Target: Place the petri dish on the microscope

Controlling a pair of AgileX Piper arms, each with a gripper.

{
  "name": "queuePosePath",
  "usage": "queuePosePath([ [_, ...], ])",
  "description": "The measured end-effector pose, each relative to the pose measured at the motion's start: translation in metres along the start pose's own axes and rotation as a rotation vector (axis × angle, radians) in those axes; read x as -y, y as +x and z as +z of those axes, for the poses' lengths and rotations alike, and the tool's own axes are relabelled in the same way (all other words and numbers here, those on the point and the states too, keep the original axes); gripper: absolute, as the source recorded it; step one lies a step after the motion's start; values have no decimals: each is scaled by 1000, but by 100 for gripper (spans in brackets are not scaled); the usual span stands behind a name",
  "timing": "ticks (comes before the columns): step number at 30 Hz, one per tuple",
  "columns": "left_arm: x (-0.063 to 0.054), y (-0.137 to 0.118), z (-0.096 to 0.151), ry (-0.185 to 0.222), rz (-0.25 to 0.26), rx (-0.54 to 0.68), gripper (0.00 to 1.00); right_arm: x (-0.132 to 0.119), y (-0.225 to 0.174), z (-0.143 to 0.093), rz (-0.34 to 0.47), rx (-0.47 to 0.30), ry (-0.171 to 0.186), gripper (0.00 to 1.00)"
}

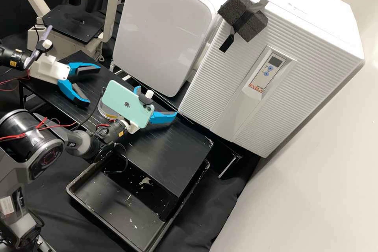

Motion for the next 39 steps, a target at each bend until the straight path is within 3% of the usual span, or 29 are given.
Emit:
queuePosePath([
  [2, 3, 6, 1, -47, -9, 11, 100, 0, 0, 0, 0, 0, 0, 100],
  [9, 2, 13, 6, -64, -6, 34, 100, 0, 0, 0, 0, 0, 0, 100],
  [20, 0, 23, 17, -45, -30, 44, 100, 0, 0, 0, 0, 0, 0, 100],
  [30, -5, 36, 34, -4, -40, 73, 100, 0, 0, 0, 0, 0, 0, 100],
  [39, -4, 48, 32, 14, -53, 69, 100, 0, 0, 0, 0, 0, 0, 100],
])
